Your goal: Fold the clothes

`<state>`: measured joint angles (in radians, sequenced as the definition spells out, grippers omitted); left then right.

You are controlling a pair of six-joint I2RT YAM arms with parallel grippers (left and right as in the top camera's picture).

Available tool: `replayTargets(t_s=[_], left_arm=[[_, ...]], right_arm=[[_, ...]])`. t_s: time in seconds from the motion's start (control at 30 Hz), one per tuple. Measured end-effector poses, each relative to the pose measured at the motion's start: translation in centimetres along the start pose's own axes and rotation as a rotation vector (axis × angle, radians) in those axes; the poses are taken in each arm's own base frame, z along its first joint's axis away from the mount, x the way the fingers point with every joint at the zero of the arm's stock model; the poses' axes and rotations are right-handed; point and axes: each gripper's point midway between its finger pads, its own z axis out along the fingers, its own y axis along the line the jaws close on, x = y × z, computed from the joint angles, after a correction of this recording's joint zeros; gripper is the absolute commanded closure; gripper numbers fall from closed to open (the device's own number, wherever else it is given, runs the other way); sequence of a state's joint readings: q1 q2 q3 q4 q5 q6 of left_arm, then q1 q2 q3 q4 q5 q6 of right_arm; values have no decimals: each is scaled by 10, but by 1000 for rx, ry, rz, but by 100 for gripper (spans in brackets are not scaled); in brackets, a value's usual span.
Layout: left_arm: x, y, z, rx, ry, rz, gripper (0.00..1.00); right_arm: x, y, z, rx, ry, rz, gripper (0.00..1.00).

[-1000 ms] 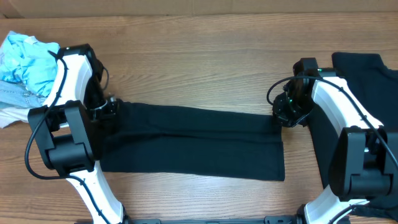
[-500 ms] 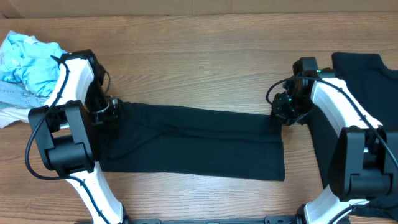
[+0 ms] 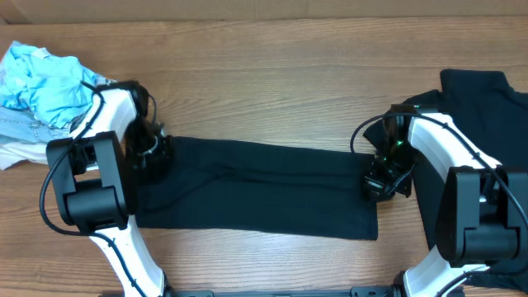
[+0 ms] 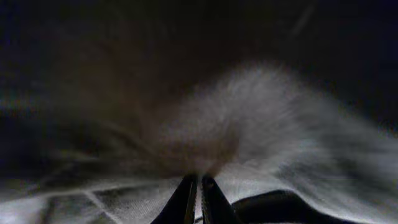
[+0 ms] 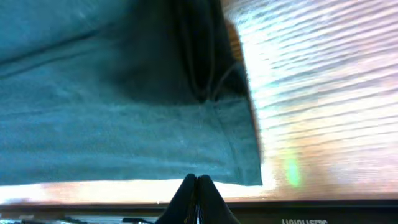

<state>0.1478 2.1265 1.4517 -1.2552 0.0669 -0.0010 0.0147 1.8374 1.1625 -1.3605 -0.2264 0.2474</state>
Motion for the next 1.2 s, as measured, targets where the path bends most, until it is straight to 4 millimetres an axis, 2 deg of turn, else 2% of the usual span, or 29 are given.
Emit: replayTargets(t_s=[0.07,0.1,0.17,0.2,0.23,0.27,0.33,0.4,0.47,0.5,0.57,0.6,0.63,0.67,0.8,1.07,1.2], left_arm=[[5,1,3,2,13,-4,83],[7,2,3,2,14,-8,80],[8,4,3,4,19,-13,73],[10,4,3,5,24,-18,72],[11,5,3,5,30,-20,72],[13,6,4,3,36,-20,76],[15,9,4,-3,45,-26,87],[17,11,5,-12,53,-25,96],[18,12,5,-18,57,-24,96],[18,12,5,-20,57,-25,92],[18,12,5,-21,57,-27,67],[18,13,5,-21,57,-27,62],[18,12,5,-21,58,-26,59],[19,12,5,-21,59,-27,59],[19,13,5,-21,59,-26,59],[18,12,5,-21,58,-26,57],[18,13,5,-21,58,-26,61]], right_arm=[[-10,2,-6,4,-43,-8,89],[-18,4,-9,-2,-77,-15,82],[-36,9,-14,-16,-152,-31,59],[-43,12,-15,-23,-182,-38,55],[-49,14,-17,-28,-207,-46,56],[-54,15,-18,-32,-229,-47,62],[-63,18,-20,-42,-265,-53,75],[-70,21,-22,-52,-298,-58,78],[-78,23,-21,-62,-328,-66,77],[-78,23,-18,-65,-330,-68,73],[-73,21,-7,-72,-303,-66,66],[-69,19,-2,-72,-287,-67,66],[-65,17,3,-70,-268,-67,71],[-62,16,6,-69,-254,-64,80],[-59,17,6,-75,-243,-69,96],[-39,15,-8,-55,-160,-68,96],[-29,13,-11,-44,-119,-62,96]])
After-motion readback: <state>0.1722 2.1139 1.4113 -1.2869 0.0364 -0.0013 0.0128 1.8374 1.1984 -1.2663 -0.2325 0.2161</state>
